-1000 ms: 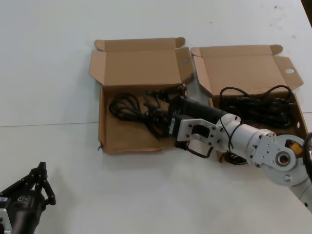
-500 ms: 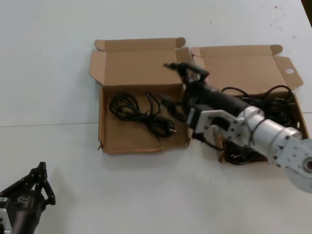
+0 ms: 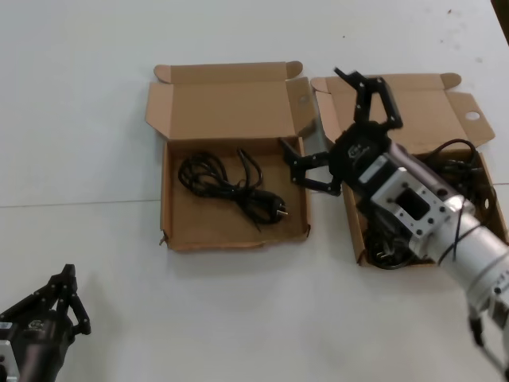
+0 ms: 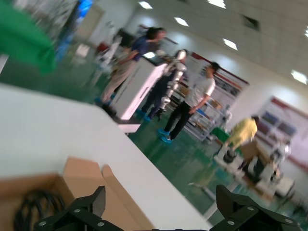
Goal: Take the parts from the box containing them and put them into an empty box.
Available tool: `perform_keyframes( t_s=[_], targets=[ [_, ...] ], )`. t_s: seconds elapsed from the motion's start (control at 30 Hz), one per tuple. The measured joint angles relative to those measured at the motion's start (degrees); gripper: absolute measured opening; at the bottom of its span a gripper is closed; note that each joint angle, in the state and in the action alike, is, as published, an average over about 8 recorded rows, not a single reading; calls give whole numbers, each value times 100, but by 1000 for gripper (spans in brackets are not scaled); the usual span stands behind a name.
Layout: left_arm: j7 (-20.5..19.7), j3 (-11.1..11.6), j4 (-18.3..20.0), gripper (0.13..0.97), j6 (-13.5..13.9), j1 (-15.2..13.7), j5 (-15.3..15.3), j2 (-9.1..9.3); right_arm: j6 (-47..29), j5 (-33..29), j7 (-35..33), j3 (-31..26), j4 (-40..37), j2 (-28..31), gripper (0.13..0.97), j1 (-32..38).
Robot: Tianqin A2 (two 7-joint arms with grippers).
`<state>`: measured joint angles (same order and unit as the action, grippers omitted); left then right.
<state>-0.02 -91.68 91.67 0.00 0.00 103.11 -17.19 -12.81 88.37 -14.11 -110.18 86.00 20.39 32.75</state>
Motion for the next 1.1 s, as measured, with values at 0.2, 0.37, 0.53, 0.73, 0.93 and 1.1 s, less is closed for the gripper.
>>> perform_keyframes(
  t_s=[0.2, 0.37, 0.53, 0.73, 0.93, 1.1],
  targets=[
    [0, 0, 0, 156, 0, 0, 0, 0, -223, 457, 0, 656, 147, -486, 826, -504],
    [0, 0, 0, 156, 0, 0, 0, 0, -314, 495, 0, 889, 203, -670, 852, -656],
    [0, 0, 0, 165, 0, 0, 0, 0, -323, 494, 0, 912, 209, -689, 916, -671],
    [0, 0, 0, 184, 0, 0, 0, 0, -287, 517, 0, 935, 218, -681, 947, -733],
    [0, 0, 0, 245, 0, 0, 0, 0, -188, 578, 0, 993, 240, -658, 966, -893],
    [0, 0, 0, 310, 0, 0, 0, 0, -86, 640, 0, 1052, 263, -635, 966, -1058]
  ],
)
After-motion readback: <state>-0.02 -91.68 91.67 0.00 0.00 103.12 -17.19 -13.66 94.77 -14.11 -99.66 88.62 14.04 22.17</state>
